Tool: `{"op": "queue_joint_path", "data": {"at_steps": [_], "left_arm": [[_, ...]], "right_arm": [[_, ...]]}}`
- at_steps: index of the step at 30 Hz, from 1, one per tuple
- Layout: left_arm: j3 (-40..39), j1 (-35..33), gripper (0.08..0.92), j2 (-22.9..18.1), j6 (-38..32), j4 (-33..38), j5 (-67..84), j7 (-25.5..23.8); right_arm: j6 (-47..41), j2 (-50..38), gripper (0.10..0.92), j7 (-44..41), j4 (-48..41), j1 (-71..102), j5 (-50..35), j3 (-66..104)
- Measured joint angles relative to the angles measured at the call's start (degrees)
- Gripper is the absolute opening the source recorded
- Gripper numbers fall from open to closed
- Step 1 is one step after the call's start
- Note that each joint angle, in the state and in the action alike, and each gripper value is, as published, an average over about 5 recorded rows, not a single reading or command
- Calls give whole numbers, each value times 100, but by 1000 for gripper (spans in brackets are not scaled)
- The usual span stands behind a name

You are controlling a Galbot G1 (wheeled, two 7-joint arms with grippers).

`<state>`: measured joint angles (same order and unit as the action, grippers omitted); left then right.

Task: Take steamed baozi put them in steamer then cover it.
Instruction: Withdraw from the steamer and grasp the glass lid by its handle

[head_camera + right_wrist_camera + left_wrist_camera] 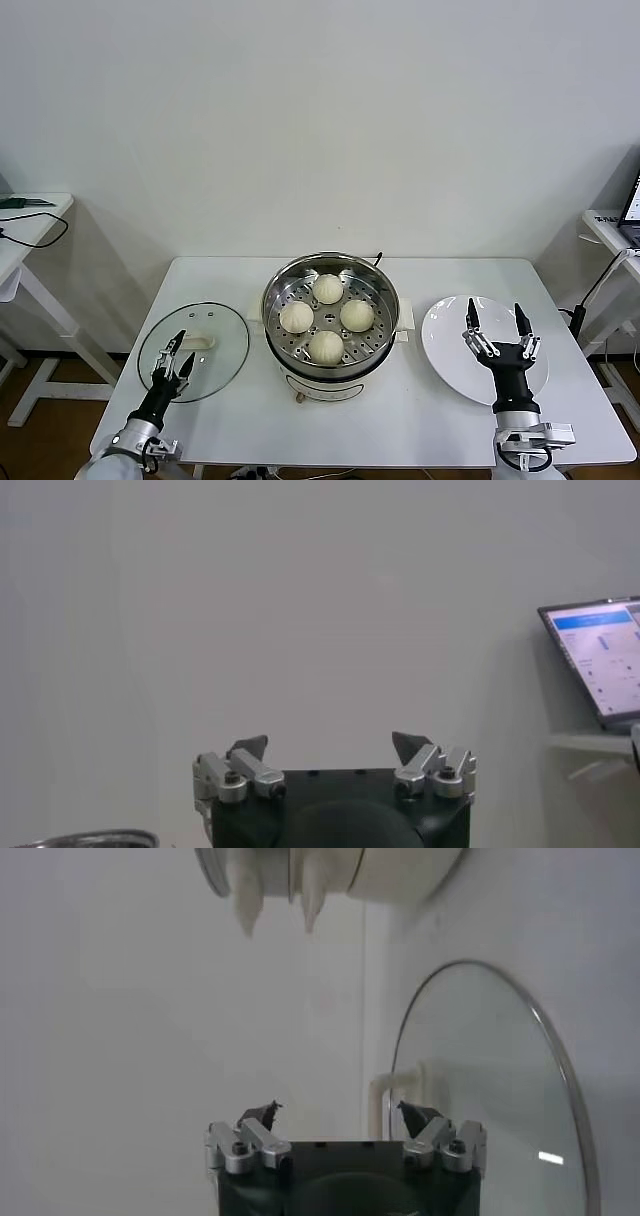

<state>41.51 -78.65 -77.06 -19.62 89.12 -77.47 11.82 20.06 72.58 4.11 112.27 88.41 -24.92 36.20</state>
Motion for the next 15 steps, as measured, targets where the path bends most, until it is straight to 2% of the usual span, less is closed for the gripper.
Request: {"op": "queue_joint_path", "data": {"at_steps": [15], "left_arm": [[-94, 610, 823, -62, 260, -506, -211, 66]], "right_arm": [[78, -12, 823, -24, -179, -57, 88, -23]]}}
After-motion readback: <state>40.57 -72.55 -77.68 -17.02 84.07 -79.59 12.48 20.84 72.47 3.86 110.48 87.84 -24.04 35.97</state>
